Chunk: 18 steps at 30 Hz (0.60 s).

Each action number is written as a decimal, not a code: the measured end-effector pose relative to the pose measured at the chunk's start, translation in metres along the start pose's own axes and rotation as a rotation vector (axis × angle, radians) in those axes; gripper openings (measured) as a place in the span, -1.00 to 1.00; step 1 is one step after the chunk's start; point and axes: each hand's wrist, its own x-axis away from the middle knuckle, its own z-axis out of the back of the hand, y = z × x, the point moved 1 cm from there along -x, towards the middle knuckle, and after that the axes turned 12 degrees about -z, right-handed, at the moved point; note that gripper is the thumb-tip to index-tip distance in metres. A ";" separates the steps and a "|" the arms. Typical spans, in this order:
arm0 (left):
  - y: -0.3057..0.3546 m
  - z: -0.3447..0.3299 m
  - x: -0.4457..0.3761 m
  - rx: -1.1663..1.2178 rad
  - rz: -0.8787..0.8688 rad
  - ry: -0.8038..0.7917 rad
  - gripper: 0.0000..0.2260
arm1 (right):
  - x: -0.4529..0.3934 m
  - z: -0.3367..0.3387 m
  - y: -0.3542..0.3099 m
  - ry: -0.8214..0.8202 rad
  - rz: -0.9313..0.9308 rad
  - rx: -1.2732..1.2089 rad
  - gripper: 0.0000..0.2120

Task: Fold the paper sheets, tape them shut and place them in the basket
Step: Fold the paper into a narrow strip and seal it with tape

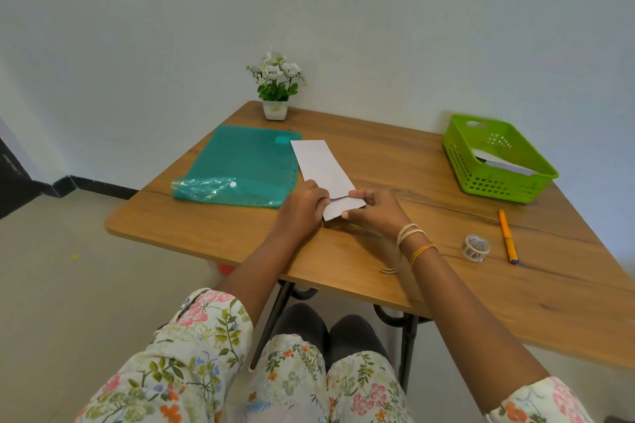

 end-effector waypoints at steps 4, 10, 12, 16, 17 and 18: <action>0.000 0.001 0.001 0.001 -0.009 0.010 -0.86 | -0.004 -0.002 0.002 0.084 0.029 0.002 -0.50; 0.001 0.001 0.000 0.002 -0.043 0.015 -0.86 | -0.013 -0.011 -0.001 0.276 0.043 0.076 -0.63; 0.001 0.001 0.001 0.007 -0.054 0.018 -0.87 | -0.014 -0.012 -0.001 0.334 0.082 0.164 -0.70; 0.002 0.001 0.001 0.019 -0.093 0.003 -0.88 | -0.015 -0.014 0.001 0.473 0.138 0.426 -0.78; 0.002 0.001 0.001 0.021 -0.101 -0.001 -0.88 | -0.016 -0.013 0.002 0.512 0.151 0.464 -0.77; 0.002 0.001 0.001 0.022 -0.105 -0.004 -0.88 | -0.017 -0.013 0.003 0.546 0.171 0.501 -0.74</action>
